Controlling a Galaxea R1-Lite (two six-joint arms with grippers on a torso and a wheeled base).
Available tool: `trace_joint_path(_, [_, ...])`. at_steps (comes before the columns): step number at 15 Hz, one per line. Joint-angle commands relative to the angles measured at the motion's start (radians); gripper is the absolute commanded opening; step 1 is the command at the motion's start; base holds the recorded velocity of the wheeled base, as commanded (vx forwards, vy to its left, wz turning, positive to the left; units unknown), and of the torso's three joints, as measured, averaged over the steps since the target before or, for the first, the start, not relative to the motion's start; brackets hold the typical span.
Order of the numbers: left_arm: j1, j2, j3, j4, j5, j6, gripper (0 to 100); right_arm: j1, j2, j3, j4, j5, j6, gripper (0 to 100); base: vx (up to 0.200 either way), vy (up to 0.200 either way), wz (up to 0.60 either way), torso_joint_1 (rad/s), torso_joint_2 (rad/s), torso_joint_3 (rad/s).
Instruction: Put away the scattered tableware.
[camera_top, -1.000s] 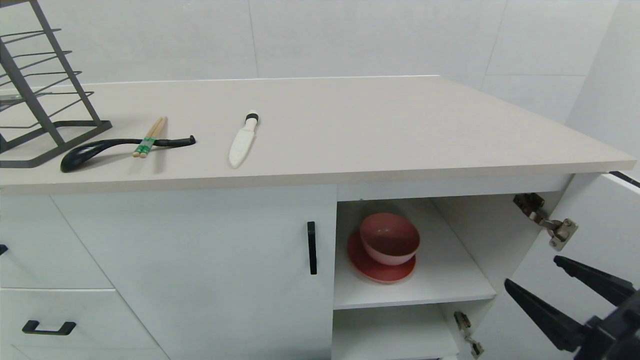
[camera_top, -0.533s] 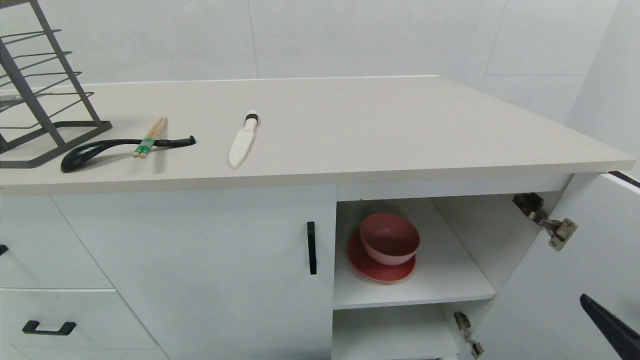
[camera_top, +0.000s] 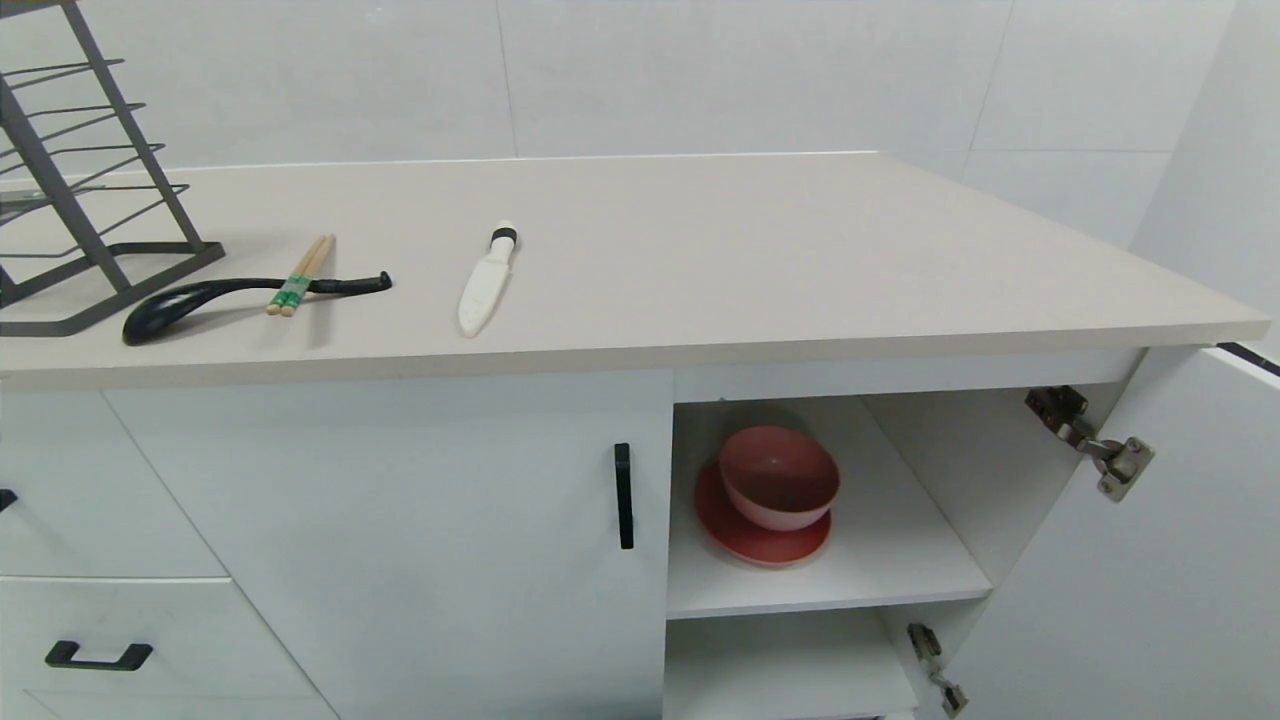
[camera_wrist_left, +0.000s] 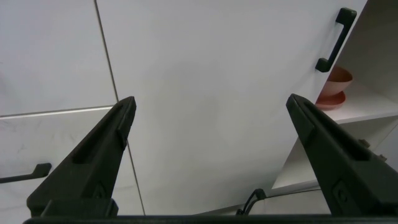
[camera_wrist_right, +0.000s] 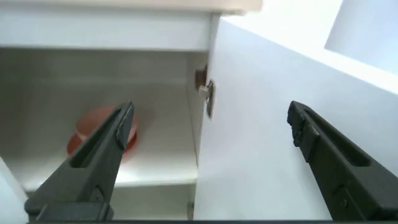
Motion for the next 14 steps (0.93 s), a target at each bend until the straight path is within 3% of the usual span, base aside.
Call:
trace_joint_path(1, [0.000,0.001,0.000,-0.001,0.000,0.000,100,-0.090,-0.195,-0.001,0.063,0.014,-0.006,100,0.000,0.000,0.00,0.000,0.00,0.000])
trace_joint_path(5, [0.000,0.001,0.000,0.000,0.000,0.000,100,-0.105,-0.318,0.002,0.226,0.043,-0.006,100,0.000,0.000,0.00,0.000,0.00,0.000])
trace_joint_path(8, [0.000,0.001,0.000,0.000,0.000,0.003,100,-0.114,-0.368,0.001,0.451,0.051,0.009,100,0.000,0.000,0.00,0.000,0.00,0.000])
trace_joint_path(10, [0.000,0.001,0.000,0.000,0.001,0.006,100,-0.114,-0.368,0.001,0.451,0.066,0.055,100,0.000,0.000,0.00,0.000,0.00,0.000])
trace_joint_path(12, [0.000,0.001,0.000,0.000,0.000,0.010,100,-0.116,-0.368,0.004,0.494,0.187,0.054,100,0.000,0.000,0.00,0.000,0.00,0.000])
trace_joint_path(14, [0.000,0.001,0.000,0.000,0.000,0.010,100,-0.114,-0.368,0.001,0.508,0.195,0.060,100,0.000,0.000,0.00,0.000,0.00,0.000])
